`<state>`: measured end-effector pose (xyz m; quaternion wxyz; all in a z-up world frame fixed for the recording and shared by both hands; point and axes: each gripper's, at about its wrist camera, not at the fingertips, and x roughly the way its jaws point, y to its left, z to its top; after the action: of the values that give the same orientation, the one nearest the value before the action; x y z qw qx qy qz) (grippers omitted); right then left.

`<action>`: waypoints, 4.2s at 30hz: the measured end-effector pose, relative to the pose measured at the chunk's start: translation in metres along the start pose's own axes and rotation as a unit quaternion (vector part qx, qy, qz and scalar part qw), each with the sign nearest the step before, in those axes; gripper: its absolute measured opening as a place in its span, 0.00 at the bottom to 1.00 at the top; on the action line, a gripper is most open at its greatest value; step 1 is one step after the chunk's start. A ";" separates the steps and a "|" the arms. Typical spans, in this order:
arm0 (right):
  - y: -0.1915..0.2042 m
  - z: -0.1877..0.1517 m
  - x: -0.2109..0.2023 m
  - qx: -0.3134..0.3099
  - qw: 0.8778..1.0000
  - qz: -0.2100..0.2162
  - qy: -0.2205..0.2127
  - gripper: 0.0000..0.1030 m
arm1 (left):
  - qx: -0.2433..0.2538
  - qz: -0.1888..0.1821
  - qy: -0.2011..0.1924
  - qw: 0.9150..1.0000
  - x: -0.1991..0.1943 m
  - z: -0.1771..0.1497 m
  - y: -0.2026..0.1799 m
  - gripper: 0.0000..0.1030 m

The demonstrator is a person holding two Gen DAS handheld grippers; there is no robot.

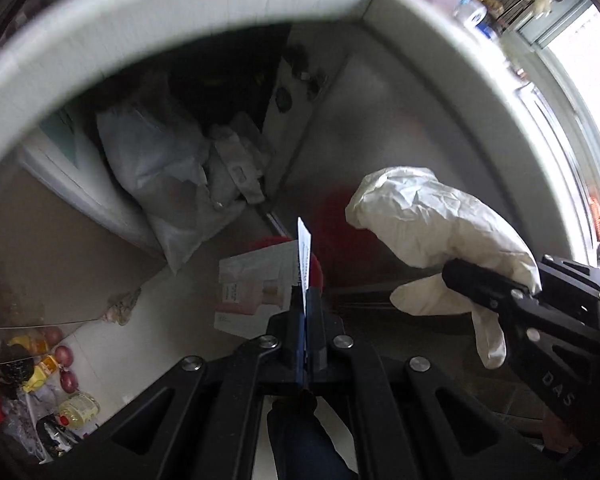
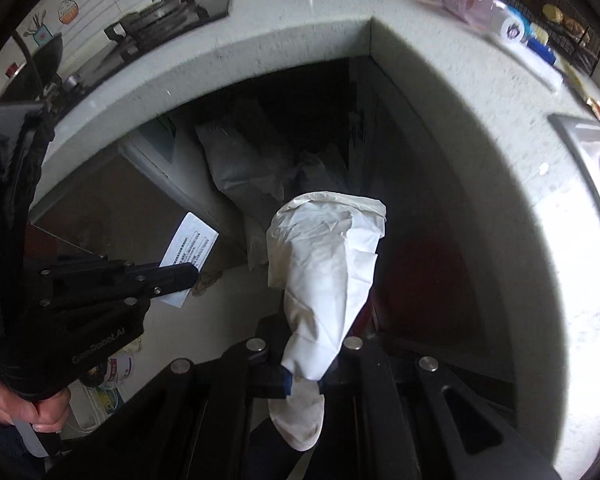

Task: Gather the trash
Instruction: 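Lower both grippers to the red bin and release the gloves and sachet, then raise both tools back toward the counter, then grasp the clear plastic bottle with the right gripper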

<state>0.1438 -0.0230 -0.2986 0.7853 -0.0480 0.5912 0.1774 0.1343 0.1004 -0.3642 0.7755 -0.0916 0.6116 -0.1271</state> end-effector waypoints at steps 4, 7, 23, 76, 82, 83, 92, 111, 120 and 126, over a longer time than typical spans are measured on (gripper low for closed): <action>-0.014 -0.012 0.073 0.014 1.000 -0.010 0.023 0.07 | 0.006 -0.009 0.026 1.000 0.086 -0.008 0.016 0.00; -0.031 -0.019 0.123 0.031 0.999 -0.018 0.040 0.07 | 0.000 -0.007 0.047 0.999 0.151 -0.014 0.026 0.00; -0.059 -0.044 0.225 0.044 0.995 -0.041 0.082 0.07 | 0.012 0.010 0.055 0.998 0.252 -0.033 0.042 0.61; 0.026 -0.008 0.059 -0.070 0.997 0.019 0.021 0.81 | -0.063 0.124 -0.033 0.990 -0.030 -0.043 0.057 1.00; 0.014 0.014 -0.066 -0.047 0.997 0.015 -0.053 0.91 | -0.036 0.110 -0.093 0.989 -0.127 -0.018 0.008 1.00; 0.011 0.017 -0.083 -0.045 0.997 0.011 -0.066 0.91 | -0.032 0.105 -0.101 0.989 -0.139 -0.013 0.000 1.00; -0.037 0.043 -0.160 -0.040 0.991 -0.005 -0.125 0.91 | 0.044 0.083 -0.151 0.984 -0.191 0.061 -0.072 1.00; -0.163 0.194 -0.122 0.007 0.996 -0.019 -0.090 0.91 | 0.049 0.092 -0.124 0.987 -0.124 0.265 -0.117 1.00; -0.171 0.258 -0.060 -0.032 0.999 -0.003 -0.043 0.91 | 0.035 0.129 -0.092 0.987 -0.078 0.311 -0.100 1.00; -0.168 0.274 -0.041 -0.048 0.998 -0.015 -0.025 0.77 | 0.029 0.128 -0.078 0.988 -0.063 0.323 -0.094 1.00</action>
<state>0.4404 -0.1102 -0.2015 0.7995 -0.0905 0.5609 0.1949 0.4263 0.0262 -0.2017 0.8330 0.0010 0.5521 -0.0368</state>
